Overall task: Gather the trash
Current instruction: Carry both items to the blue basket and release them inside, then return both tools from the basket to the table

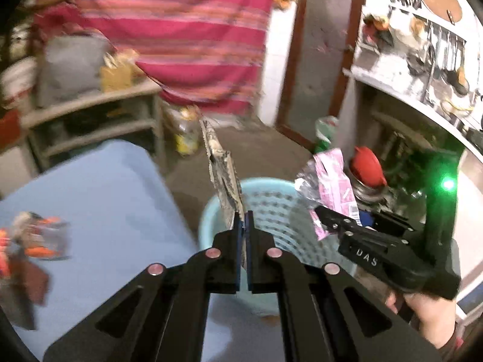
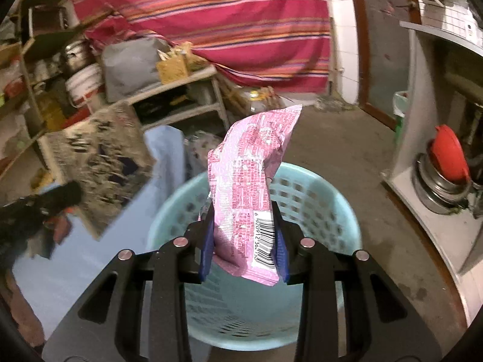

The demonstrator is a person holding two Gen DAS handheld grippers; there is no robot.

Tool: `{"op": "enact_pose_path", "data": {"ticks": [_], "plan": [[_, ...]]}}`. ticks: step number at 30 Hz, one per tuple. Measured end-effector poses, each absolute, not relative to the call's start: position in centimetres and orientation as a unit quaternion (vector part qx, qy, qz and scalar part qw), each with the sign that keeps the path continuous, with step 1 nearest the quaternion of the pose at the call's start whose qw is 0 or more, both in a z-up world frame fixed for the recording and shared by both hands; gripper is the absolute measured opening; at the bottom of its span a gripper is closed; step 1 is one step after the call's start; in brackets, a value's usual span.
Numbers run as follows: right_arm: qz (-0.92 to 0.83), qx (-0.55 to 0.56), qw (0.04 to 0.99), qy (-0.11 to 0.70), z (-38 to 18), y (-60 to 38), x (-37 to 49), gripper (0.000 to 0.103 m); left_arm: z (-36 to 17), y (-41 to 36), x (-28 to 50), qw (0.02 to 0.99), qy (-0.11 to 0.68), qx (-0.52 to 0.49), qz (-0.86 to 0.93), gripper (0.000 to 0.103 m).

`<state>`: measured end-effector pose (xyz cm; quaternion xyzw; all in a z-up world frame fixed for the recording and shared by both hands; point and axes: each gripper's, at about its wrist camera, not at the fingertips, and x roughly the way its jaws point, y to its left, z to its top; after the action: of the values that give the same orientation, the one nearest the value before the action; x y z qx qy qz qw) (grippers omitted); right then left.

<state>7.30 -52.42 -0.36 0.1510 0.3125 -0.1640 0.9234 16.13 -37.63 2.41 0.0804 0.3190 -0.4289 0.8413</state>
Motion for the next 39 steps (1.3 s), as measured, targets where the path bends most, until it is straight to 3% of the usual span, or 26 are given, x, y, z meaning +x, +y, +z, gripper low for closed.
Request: {"op": "enact_pose_path", "data": {"ticks": [7,20,21,22,24,30,33,38,39], "plan": [[-0.185,0.166,0.911,0.328,-1.9,-54.6,6.8,0.034,-2.2,-43.1,18.5,0.82,0.364,0.127,-0.422,0.003],[-0.181,0.175,0.902,0.35,-3.2,-54.9,7.8,0.034,-3.9,-42.4,18.3,0.823,0.379,0.143,-0.398,0.008],[-0.18,0.175,0.902,0.351,-3.3,-54.8,7.8,0.034,-3.9,-42.3,18.2,0.825,0.377,0.144,-0.396,0.016],[-0.18,0.175,0.902,0.352,-3.3,-54.8,7.9,0.034,-3.8,-42.1,18.0,0.827,0.374,0.145,-0.393,0.034],[-0.179,0.175,0.901,0.353,-3.3,-54.8,7.9,0.034,-3.5,-41.9,17.6,0.837,0.361,0.146,-0.384,0.059],[-0.179,0.177,0.901,0.353,-3.2,-54.7,8.1,0.034,-2.5,-40.9,17.3,0.847,0.348,0.145,-0.374,0.059],[-0.176,0.176,0.902,0.353,-3.2,-54.6,8.2,0.034,-1.5,-39.5,17.2,0.863,0.33,0.141,-0.355,0.07],[-0.172,0.175,0.902,0.354,-3.1,-53.8,8.8,0.036,0.7,-36.0,18.0,0.884,0.306,0.121,-0.331,0.078],[-0.173,0.175,0.902,0.354,-3.0,-53.7,9.0,0.044,1.0,-35.4,18.1,0.888,0.302,0.118,-0.327,0.081]]}}
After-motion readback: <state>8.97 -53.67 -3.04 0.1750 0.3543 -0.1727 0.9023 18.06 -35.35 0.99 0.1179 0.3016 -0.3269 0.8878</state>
